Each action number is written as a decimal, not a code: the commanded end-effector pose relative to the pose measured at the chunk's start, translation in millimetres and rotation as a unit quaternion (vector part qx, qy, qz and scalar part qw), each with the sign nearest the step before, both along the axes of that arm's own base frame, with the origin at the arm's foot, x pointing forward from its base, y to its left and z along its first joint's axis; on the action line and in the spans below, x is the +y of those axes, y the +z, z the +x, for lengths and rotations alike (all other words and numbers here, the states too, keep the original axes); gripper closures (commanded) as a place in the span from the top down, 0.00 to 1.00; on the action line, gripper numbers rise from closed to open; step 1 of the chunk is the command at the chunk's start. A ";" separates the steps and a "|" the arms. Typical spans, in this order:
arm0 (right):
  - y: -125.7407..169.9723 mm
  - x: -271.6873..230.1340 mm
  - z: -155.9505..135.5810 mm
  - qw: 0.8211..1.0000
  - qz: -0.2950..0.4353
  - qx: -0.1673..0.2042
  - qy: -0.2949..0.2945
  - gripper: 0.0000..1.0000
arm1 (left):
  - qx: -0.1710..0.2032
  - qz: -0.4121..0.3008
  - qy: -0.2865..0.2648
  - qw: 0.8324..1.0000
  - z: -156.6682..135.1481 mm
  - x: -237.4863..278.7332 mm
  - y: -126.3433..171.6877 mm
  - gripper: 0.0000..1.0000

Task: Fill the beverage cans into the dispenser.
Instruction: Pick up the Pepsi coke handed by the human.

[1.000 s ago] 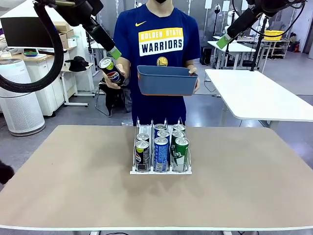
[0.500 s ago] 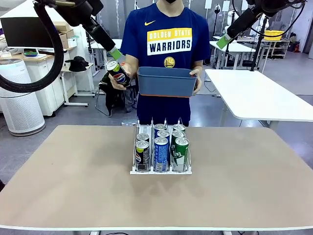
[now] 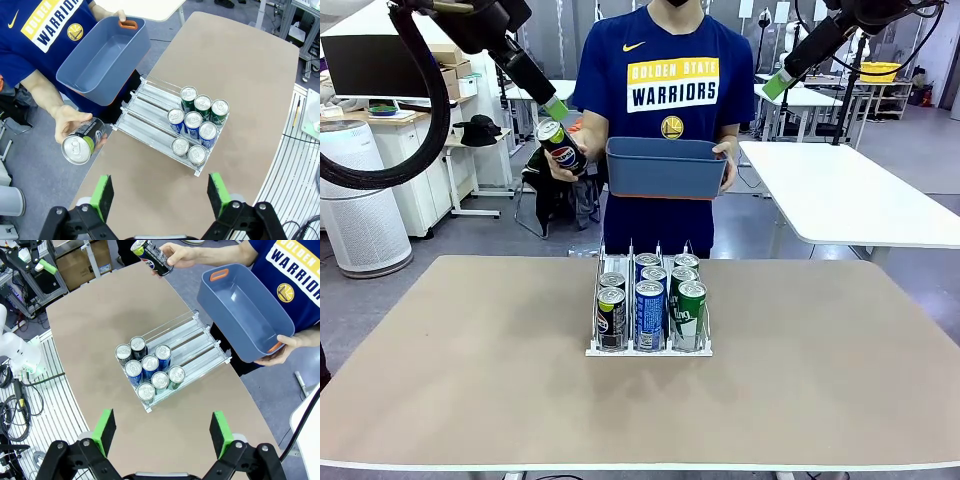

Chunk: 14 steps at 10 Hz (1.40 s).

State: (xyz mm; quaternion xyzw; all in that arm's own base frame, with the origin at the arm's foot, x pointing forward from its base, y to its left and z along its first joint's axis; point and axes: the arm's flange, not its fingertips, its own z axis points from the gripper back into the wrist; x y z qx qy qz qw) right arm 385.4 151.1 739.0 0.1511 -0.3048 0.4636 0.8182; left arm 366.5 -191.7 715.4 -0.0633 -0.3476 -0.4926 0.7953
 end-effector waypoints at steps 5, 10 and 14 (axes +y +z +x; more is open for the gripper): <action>0.8 -0.4 -0.8 1.000 0.001 0.005 0.003 1.00 | 0.000 0.001 0.002 1.000 0.2 0.9 -0.8 1.00; 0.8 -0.4 -0.8 1.000 0.001 0.005 0.003 1.00 | 0.000 0.001 0.002 1.000 0.2 0.9 -0.8 1.00; 0.8 -0.4 -0.8 1.000 0.001 0.005 0.003 1.00 | 0.000 0.001 0.002 1.000 0.2 0.9 -0.8 1.00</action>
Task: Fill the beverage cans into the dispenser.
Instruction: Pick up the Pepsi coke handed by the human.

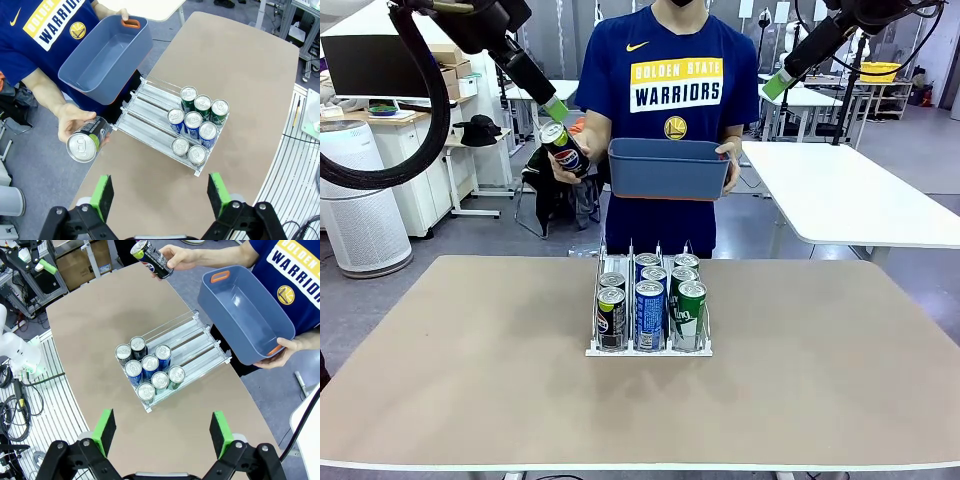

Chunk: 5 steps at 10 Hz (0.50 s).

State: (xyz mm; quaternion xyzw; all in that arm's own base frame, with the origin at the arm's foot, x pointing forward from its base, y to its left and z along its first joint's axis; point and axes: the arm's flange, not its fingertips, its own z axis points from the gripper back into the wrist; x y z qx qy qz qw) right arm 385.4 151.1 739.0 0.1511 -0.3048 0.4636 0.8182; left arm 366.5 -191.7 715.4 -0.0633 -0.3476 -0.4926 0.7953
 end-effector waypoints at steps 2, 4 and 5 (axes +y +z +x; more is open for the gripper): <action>0.8 -0.4 -0.8 1.000 0.001 0.005 0.003 1.00 | 0.000 0.001 0.002 1.000 0.2 0.9 -0.8 1.00; 0.8 -0.4 -0.8 1.000 0.001 0.005 0.003 1.00 | 0.000 0.001 0.002 1.000 0.2 0.9 -0.8 1.00; 0.8 -0.4 -0.8 1.000 0.001 0.005 0.003 1.00 | 0.000 0.001 0.002 1.000 0.2 0.9 -0.8 1.00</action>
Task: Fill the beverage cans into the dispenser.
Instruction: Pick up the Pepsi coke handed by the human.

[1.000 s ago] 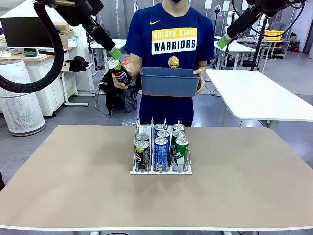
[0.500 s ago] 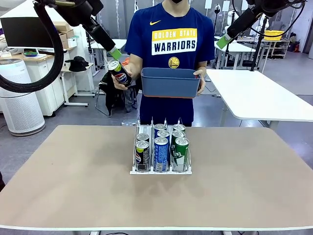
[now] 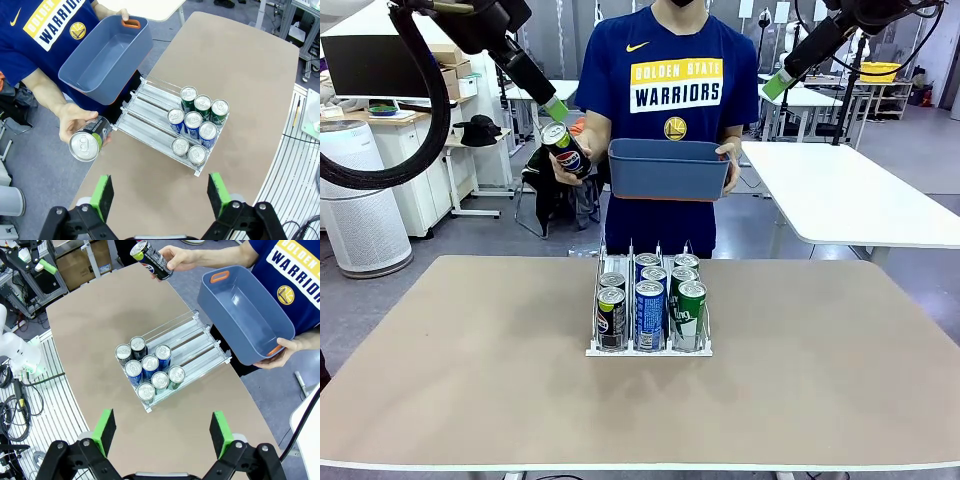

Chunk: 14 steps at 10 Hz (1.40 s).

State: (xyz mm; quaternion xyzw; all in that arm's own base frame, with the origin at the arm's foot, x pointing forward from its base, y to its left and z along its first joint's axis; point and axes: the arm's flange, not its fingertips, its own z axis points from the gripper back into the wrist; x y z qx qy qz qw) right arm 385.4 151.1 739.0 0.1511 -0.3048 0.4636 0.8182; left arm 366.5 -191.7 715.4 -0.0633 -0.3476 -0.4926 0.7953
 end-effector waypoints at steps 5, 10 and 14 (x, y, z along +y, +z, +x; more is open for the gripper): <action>0.8 -0.4 -0.8 1.000 0.001 0.005 0.003 1.00 | 0.007 0.076 0.113 0.991 24.5 15.1 -4.2 1.00; 0.8 -0.4 -0.8 1.000 0.001 0.005 0.003 1.00 | -0.016 0.079 0.100 0.992 63.8 19.8 -40.9 1.00; 0.8 -0.4 -0.8 1.000 0.001 0.005 0.003 1.00 | -0.052 0.072 0.086 0.992 74.8 15.3 -55.7 1.00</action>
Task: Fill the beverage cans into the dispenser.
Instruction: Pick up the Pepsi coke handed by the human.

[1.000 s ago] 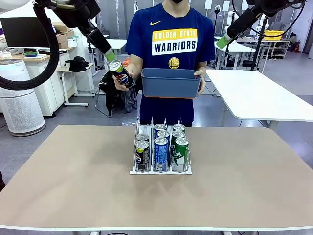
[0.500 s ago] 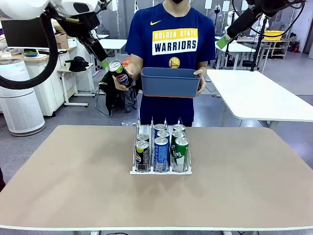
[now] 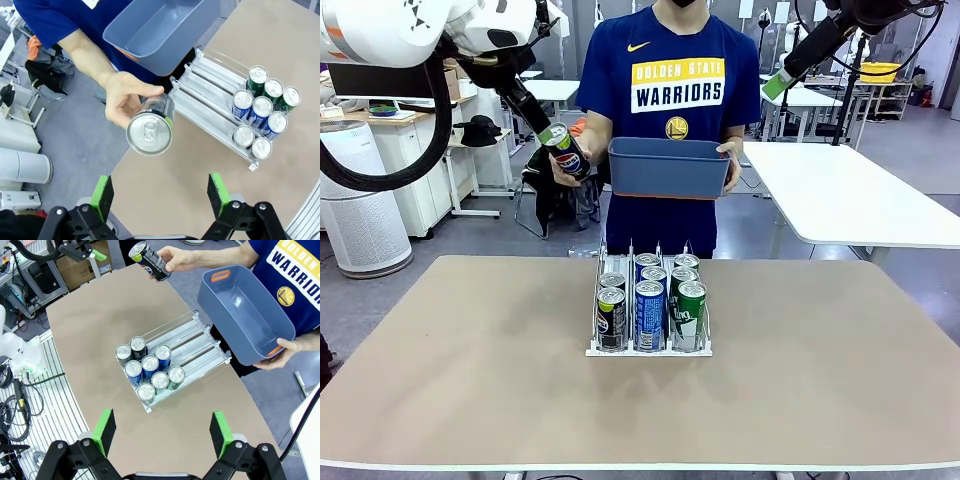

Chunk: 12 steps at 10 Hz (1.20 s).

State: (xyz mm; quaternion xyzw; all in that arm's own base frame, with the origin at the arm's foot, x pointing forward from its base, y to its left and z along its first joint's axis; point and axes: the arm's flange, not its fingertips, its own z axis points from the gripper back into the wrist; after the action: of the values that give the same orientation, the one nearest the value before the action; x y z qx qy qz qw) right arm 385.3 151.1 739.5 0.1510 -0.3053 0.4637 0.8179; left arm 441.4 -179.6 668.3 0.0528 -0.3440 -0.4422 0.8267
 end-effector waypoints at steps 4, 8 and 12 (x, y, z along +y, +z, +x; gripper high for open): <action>0.3 -0.4 -0.7 1.000 0.001 0.006 0.002 1.00 | -0.028 -0.038 -0.001 0.999 12.9 3.4 -19.7 1.00; 0.3 -0.4 -0.7 1.000 0.001 0.006 0.002 1.00 | -0.026 -0.020 0.001 0.999 10.6 -2.8 -12.4 1.00; 0.3 -0.4 -0.7 1.000 0.001 0.006 0.002 1.00 | -0.001 -0.074 0.025 0.997 36.5 -0.3 -21.1 1.00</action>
State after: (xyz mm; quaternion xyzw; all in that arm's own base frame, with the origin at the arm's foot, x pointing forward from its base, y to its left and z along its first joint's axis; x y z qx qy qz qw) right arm 385.3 151.1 739.6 0.1510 -0.3053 0.4637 0.8179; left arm 466.0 -182.4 646.1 0.0225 -0.3710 -0.4050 0.8353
